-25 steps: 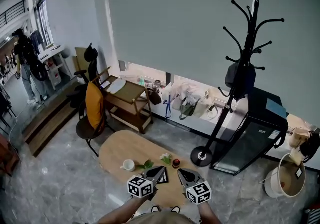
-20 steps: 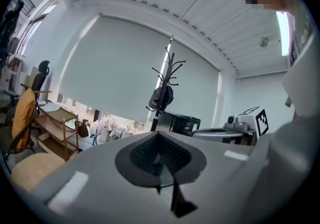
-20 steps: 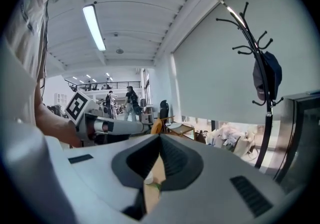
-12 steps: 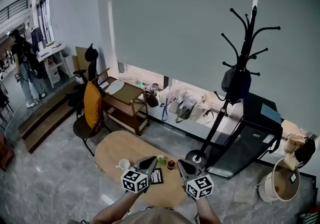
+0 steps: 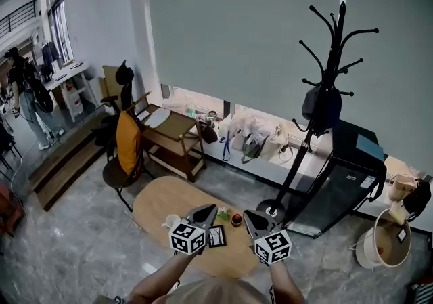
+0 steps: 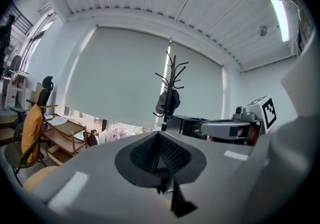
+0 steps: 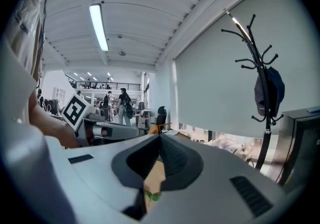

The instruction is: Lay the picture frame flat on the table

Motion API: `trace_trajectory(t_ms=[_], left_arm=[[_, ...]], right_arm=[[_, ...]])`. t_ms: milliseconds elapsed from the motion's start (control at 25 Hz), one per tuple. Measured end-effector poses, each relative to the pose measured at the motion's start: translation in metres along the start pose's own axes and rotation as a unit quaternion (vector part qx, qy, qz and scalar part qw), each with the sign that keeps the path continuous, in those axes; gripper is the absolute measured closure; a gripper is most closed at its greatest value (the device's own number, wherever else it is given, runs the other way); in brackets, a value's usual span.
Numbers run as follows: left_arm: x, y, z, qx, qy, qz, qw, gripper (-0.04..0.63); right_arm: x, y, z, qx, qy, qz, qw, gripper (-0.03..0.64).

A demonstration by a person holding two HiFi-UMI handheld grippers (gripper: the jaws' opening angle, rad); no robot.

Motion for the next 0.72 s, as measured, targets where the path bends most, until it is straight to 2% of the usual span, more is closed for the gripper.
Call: trace_trajectory(t_ms=[720], left_arm=[[0.012, -0.016, -0.009, -0.019, -0.019, -0.022, 0.9994, 0.589]], right_arm=[[0.017, -0.016, 0.0, 0.012, 0.009, -0.019, 1.0, 0.614]])
Point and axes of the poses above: the fingertips, and each gripper's own axes: x forward along the fingers, z to its right, y out of its top, the point moved 2 cm from there along -x, backward along the fingers, and after that the axes turned 8 degrees about z, right-handed, at the moved point
